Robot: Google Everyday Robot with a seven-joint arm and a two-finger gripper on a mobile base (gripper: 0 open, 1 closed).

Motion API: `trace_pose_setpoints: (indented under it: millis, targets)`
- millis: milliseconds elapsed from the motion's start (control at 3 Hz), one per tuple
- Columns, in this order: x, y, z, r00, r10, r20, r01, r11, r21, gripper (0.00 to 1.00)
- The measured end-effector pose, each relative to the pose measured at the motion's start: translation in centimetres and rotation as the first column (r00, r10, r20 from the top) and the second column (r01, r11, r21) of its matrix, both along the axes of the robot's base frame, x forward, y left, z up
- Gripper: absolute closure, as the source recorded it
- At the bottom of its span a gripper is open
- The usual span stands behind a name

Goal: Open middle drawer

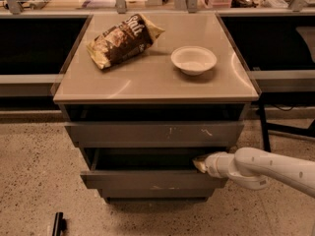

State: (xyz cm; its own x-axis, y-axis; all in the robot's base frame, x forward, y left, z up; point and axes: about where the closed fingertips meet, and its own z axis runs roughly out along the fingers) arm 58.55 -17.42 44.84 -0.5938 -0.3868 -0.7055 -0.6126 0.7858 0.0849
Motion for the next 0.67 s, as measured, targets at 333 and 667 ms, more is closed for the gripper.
trace_pose_setpoints:
  millis: [333,667]
  targets:
    - [0.13,0.15,-1.67,0.9991,-0.007,-0.042,0.007,1.000,0.009,1.00]
    - [0.11,0.14,-1.74,0.9991,-0.007,-0.043,0.007,1.000,0.009,1.00]
